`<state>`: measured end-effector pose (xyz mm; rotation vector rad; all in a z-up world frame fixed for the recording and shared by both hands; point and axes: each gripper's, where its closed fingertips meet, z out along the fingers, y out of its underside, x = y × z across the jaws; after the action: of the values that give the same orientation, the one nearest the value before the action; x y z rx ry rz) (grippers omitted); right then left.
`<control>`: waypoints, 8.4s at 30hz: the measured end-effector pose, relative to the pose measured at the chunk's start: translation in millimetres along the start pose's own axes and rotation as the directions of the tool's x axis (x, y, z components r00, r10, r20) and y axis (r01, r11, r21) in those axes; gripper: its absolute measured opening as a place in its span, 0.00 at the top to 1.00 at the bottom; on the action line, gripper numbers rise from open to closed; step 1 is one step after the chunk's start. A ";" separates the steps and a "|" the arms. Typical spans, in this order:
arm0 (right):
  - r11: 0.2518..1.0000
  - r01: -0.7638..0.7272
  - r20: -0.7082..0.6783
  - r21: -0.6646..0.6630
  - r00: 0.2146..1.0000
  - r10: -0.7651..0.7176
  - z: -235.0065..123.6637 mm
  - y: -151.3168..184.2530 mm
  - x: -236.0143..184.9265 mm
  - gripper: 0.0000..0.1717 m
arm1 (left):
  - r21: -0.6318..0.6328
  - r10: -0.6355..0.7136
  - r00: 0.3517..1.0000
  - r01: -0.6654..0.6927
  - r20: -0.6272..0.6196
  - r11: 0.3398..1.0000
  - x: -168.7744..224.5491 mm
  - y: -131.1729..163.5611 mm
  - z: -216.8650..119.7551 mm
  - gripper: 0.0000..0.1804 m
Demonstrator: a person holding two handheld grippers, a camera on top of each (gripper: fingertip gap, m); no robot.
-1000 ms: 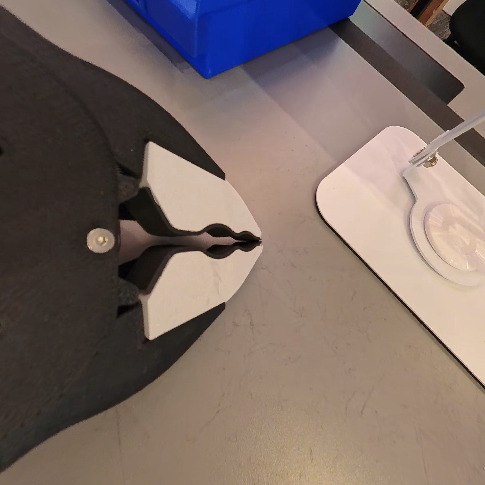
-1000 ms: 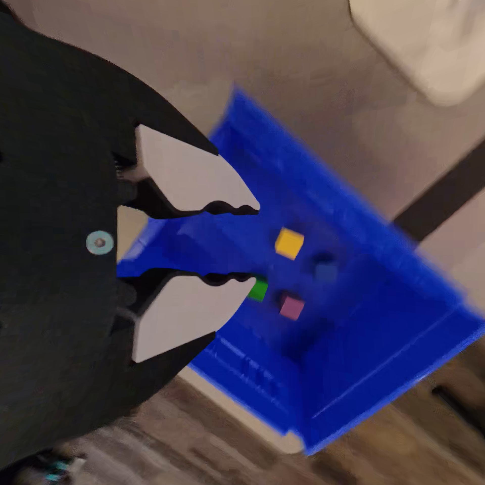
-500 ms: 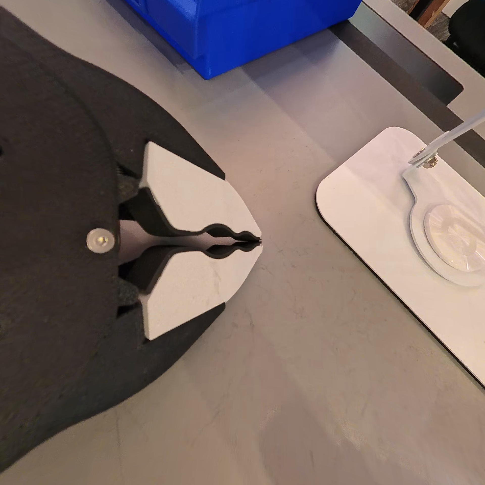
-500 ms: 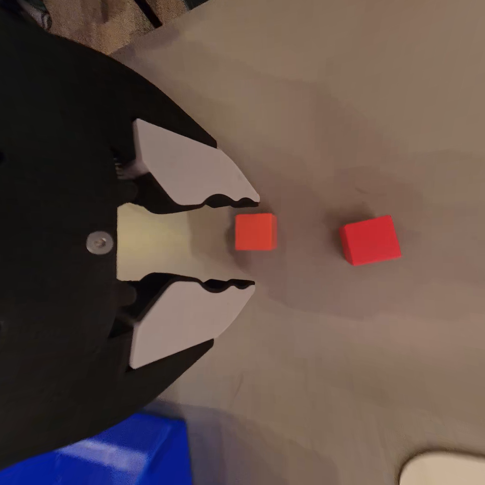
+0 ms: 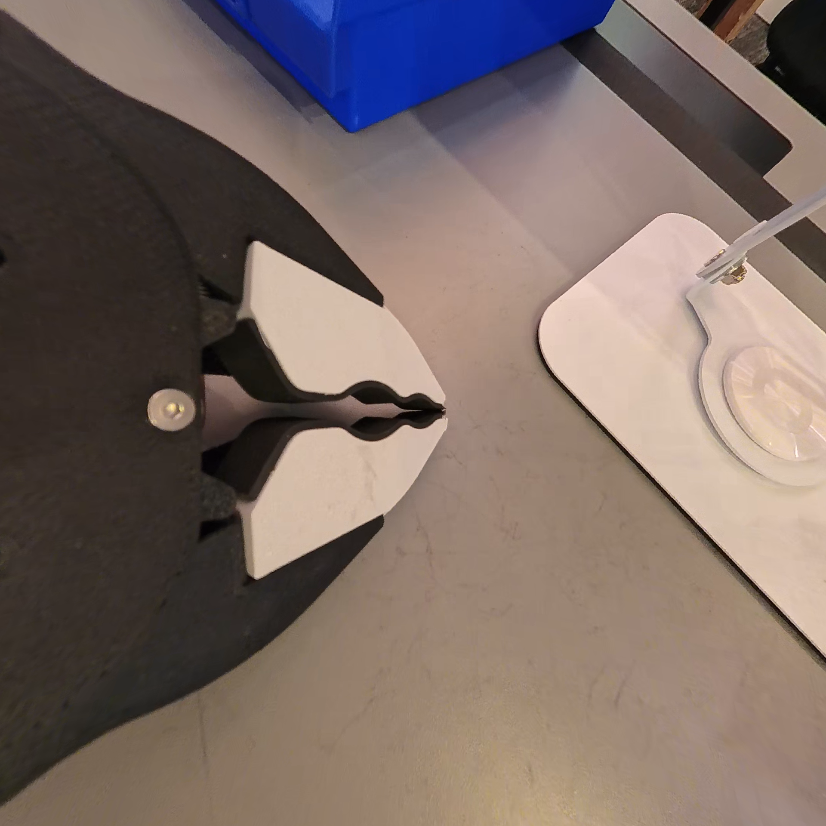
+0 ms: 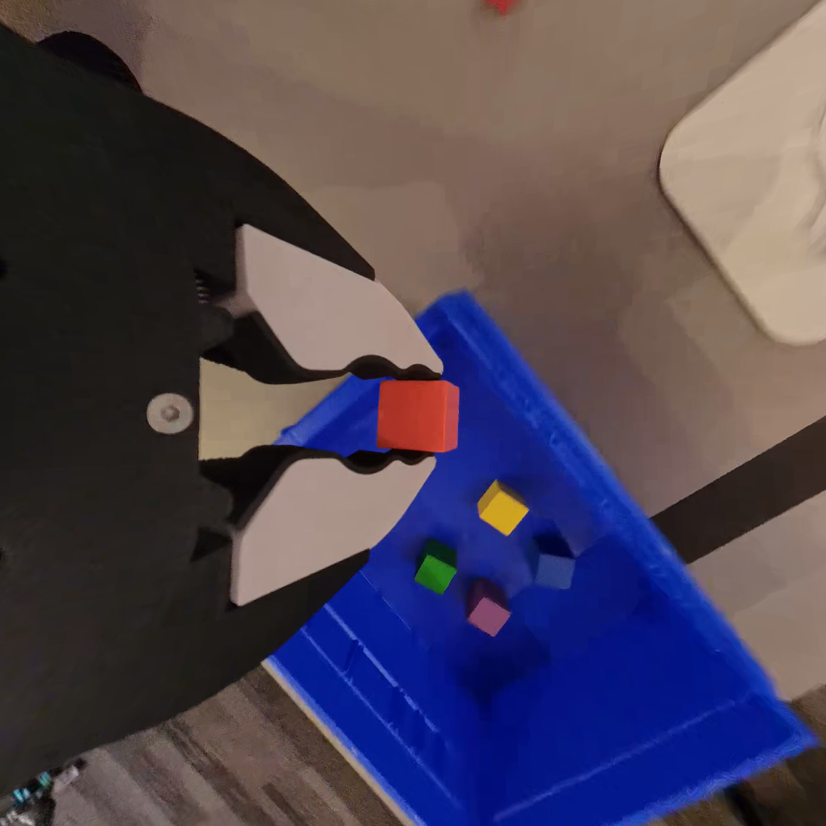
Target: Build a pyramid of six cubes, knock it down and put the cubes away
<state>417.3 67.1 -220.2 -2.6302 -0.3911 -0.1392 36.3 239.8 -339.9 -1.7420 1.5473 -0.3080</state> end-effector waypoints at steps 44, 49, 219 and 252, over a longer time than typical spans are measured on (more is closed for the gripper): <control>0.994 0.092 0.032 0.059 0.995 -0.094 -8.7 -29.1 -35.7 0.83 | 0.002 0.000 1.000 0.000 -0.017 1.000 1.3 -0.6 0.8 1.00; 0.975 -0.204 -0.006 -0.091 0.979 0.205 24.4 32.9 56.9 0.83 | 0.002 0.000 1.000 0.000 -0.014 1.000 1.1 -0.6 0.7 1.00; 0.316 0.874 0.180 0.370 0.267 -0.947 45.5 7.1 -390.5 0.83 | 0.616 -0.702 0.699 0.495 0.136 0.612 -231.6 164.0 -342.1 0.96; 0.381 0.850 0.195 0.364 0.330 -0.924 67.3 -48.9 -423.5 0.84 | 0.645 -0.720 0.675 0.481 0.159 0.594 -227.6 184.1 -369.2 0.96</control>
<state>0.7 34.3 -328.0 -1.8828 -1.8977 0.0614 -386.4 316.2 -146.3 -1.6520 0.4062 -0.6276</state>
